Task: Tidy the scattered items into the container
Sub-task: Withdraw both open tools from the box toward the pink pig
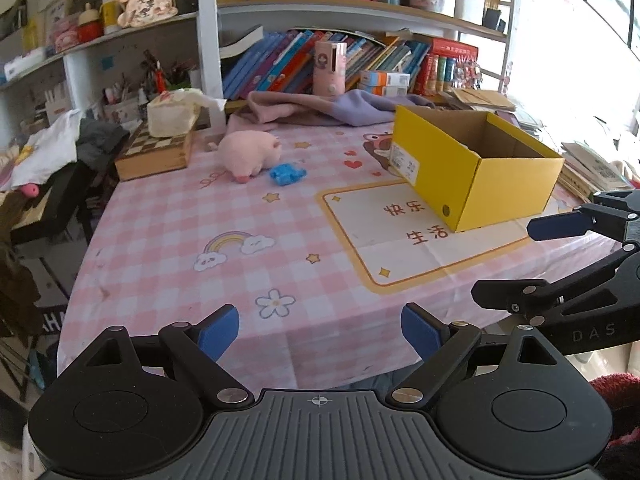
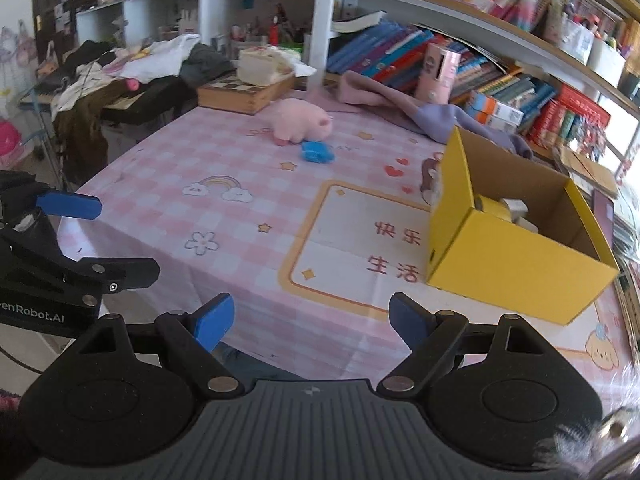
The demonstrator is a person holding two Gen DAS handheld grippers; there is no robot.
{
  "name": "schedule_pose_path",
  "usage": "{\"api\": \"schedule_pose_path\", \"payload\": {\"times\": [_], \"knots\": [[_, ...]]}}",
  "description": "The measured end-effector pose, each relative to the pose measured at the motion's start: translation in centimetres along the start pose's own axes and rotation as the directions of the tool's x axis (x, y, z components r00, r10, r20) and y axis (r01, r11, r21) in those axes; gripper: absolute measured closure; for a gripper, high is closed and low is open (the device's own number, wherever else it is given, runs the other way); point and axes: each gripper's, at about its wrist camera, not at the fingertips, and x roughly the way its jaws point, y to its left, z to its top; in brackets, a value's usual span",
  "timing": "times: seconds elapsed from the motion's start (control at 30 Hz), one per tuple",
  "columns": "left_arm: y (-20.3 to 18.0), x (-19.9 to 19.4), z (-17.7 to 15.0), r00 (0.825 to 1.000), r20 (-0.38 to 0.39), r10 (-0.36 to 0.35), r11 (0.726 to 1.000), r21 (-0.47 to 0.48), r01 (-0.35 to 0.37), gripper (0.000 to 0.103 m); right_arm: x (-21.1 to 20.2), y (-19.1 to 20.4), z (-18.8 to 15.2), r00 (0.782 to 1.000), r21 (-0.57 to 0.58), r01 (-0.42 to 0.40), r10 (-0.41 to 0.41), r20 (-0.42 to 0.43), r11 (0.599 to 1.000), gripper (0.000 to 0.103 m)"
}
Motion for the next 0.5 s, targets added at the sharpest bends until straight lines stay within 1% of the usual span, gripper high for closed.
{"api": "schedule_pose_path", "payload": {"times": [0.27, 0.5], "knots": [[1.1, 0.1, -0.3, 1.000, -0.007, 0.020, 0.999, -0.025, -0.020, 0.012, 1.1, 0.9, 1.0, 1.000, -0.028, -0.024, 0.024, -0.006, 0.999, 0.019], [2.2, 1.1, 0.3, 0.999, -0.020, 0.049, 0.998, -0.039, -0.050, 0.012, 2.9, 1.2, 2.1, 0.998, -0.048, -0.056, 0.056, -0.005, 0.997, 0.019]]}}
